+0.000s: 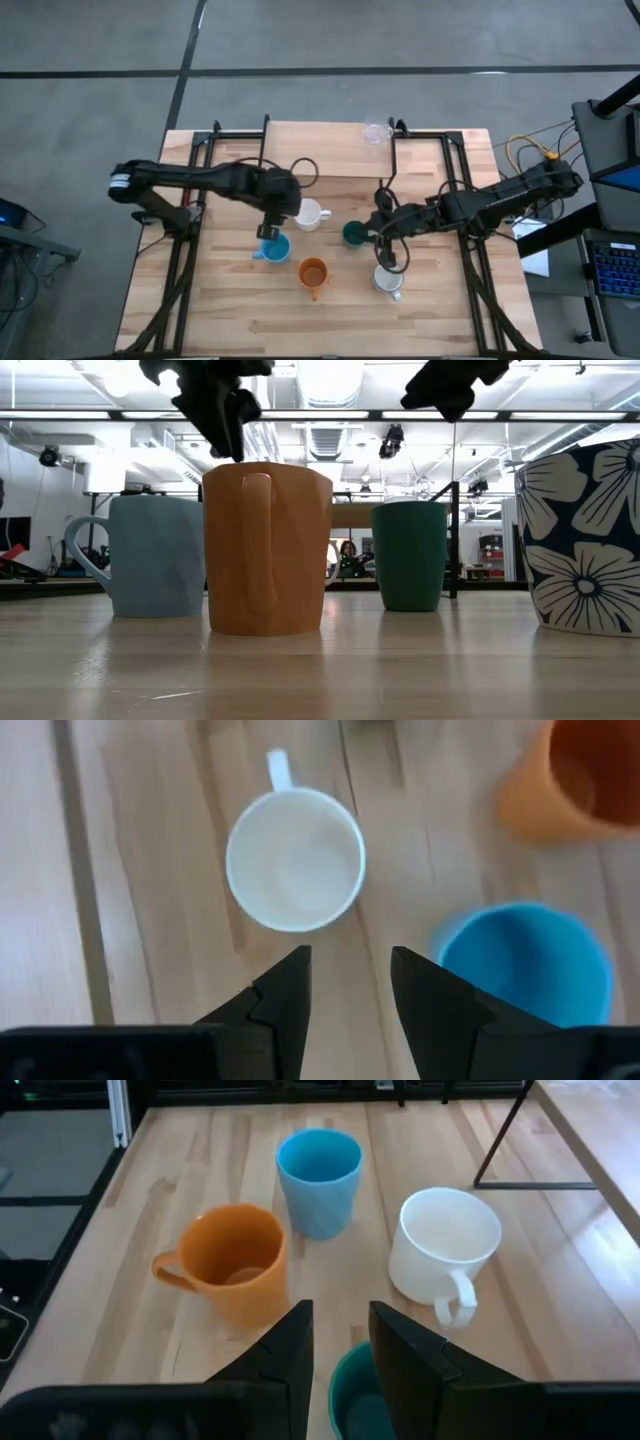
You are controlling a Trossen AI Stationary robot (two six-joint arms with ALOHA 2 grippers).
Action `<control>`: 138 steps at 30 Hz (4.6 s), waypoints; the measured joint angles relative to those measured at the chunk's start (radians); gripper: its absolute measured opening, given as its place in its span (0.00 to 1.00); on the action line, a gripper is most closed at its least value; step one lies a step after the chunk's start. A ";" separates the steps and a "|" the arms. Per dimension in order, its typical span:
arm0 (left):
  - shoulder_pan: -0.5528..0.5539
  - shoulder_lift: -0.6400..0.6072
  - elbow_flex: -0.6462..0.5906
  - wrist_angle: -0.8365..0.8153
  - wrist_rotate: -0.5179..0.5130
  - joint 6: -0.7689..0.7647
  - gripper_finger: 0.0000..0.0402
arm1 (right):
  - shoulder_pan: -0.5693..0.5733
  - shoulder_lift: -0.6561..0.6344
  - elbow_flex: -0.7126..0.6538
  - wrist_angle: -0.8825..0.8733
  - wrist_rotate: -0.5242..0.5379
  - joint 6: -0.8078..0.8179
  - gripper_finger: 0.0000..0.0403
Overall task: Stack small to large cups/mugs on shelf
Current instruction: Put the white cup on the shelf
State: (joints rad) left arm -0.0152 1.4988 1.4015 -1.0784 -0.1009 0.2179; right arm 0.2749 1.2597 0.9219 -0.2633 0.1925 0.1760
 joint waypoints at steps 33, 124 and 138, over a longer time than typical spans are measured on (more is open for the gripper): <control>0.035 0.221 0.169 -0.036 0.110 0.589 0.31 | 0.083 -0.016 -0.017 0.005 0.000 -0.012 0.23; 0.105 0.337 0.156 -0.005 0.137 0.206 0.81 | 0.083 -0.015 -0.027 0.007 0.000 -0.019 0.23; 0.105 0.337 0.144 0.031 0.132 0.181 0.81 | 0.083 -0.015 -0.027 0.007 0.000 -0.019 0.23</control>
State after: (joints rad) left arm 0.0902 1.8362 1.5450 -1.0477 0.0311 0.3985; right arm 0.3580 1.2449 0.8951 -0.2562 0.1921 0.1566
